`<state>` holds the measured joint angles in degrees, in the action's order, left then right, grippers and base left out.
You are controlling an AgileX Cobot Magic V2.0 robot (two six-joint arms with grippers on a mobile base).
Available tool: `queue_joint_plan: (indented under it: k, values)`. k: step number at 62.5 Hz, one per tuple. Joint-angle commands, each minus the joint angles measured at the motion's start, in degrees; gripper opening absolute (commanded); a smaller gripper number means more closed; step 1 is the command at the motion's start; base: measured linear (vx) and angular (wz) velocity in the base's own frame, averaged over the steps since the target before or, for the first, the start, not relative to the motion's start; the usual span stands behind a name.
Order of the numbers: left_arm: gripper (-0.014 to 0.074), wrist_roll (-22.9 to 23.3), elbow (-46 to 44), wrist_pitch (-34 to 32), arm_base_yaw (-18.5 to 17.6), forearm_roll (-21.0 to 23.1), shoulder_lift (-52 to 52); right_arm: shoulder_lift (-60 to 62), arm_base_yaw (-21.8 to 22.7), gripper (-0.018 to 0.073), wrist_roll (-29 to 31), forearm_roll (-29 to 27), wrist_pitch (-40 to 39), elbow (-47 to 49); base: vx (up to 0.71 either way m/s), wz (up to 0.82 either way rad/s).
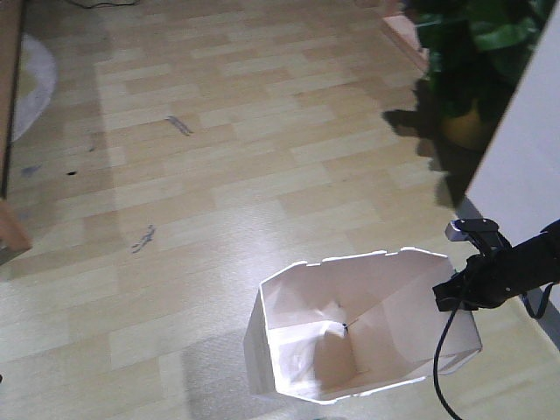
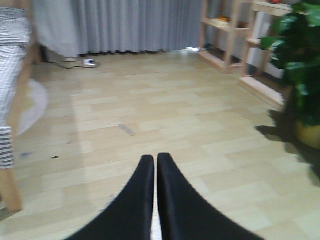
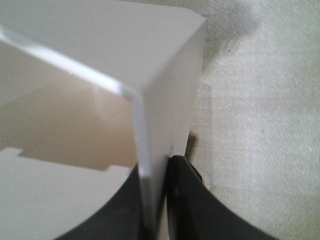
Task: Move trash bin to bedside with robot
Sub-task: 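Hold the bin with the right gripper while the base turns toward the bed, then carry the held bin with the right gripper toward the curtains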
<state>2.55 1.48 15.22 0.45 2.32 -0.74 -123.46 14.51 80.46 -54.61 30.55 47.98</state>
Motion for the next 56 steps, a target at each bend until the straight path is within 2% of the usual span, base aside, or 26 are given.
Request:
queue_joint_plan:
  k: [1,27,56]
  values:
    - [-0.0006,0.3,0.7,-4.0,0.0,0.2,-0.8,4.0,0.1,-0.0005,0.0,-4.0,9.8,0.8,0.11,0.55]
    - [-0.0006,0.3,0.7,-4.0,0.0,0.2,-0.8,4.0,0.1,-0.0005,0.0,-4.0,9.6,0.8,0.13,0.40]
    - [-0.0006,0.3,0.7,-4.0,0.0,0.2,-0.8,4.0,0.1,-0.0005,0.0,-4.0,9.7,0.8,0.18,0.13]
